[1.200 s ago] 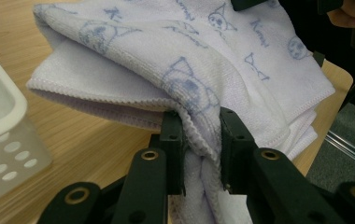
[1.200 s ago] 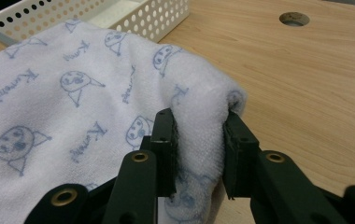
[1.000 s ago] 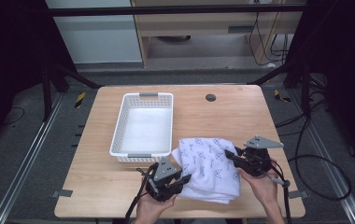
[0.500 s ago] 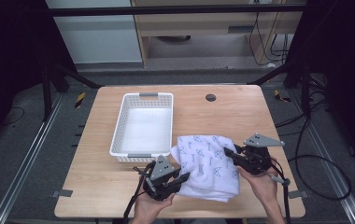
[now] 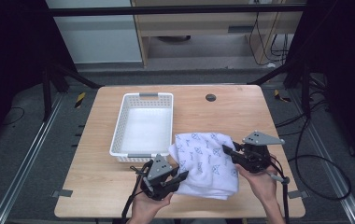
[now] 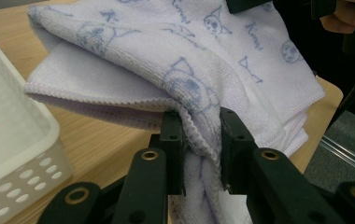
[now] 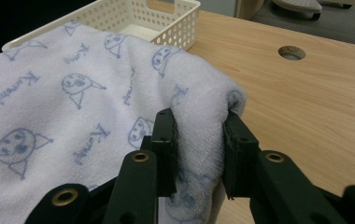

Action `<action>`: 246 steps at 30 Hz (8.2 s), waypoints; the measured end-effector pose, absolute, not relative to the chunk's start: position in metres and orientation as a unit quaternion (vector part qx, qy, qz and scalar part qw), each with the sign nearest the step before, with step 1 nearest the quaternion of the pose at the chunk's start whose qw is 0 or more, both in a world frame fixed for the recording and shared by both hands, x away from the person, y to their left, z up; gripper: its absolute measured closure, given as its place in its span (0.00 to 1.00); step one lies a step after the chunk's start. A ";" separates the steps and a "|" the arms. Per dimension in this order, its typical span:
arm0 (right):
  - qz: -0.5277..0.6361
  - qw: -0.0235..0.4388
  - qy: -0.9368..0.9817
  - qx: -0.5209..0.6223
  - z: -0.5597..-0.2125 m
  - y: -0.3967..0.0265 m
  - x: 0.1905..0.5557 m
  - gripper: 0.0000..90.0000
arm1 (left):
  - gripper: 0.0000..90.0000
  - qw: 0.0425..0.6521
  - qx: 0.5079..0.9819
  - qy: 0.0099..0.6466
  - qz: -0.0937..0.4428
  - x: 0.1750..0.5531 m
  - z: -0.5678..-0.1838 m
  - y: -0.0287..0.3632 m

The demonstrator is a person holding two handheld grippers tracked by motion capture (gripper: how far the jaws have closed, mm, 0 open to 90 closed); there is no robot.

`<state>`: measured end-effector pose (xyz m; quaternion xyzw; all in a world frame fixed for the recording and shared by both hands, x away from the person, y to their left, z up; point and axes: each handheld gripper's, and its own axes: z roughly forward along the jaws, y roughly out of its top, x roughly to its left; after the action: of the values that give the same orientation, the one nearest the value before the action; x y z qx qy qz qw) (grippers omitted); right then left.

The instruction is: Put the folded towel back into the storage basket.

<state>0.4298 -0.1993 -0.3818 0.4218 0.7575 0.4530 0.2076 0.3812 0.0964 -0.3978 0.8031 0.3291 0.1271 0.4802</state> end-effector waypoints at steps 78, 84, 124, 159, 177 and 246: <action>0.496 0.248 0.753 0.355 -0.300 -0.082 0.495 0.78 | 0.82 0.533 0.716 0.405 0.196 0.420 -0.339 0.204; 0.504 0.239 0.751 0.353 -0.299 -0.075 0.501 0.78 | 0.82 0.535 0.710 0.412 0.201 0.423 -0.337 0.212; 0.515 0.251 0.747 0.338 -0.301 -0.013 0.535 0.78 | 0.82 0.518 0.675 0.468 0.239 0.448 -0.342 0.256; 0.490 0.253 0.754 0.357 -0.336 0.016 0.571 0.78 | 0.82 0.487 0.678 0.499 0.231 0.491 -0.375 0.267; 0.466 0.239 0.763 0.379 -0.364 0.017 0.584 0.77 | 0.82 0.459 0.694 0.512 0.214 0.506 -0.399 0.264; 0.421 0.209 0.800 0.374 -0.404 -0.035 0.553 0.29 | 0.41 0.438 0.715 0.487 0.244 0.489 -0.408 0.250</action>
<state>0.5531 -0.0346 -0.4043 0.3739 0.7998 0.4206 0.2089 0.4892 0.2502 -0.4084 0.7150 0.4870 0.2440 0.4382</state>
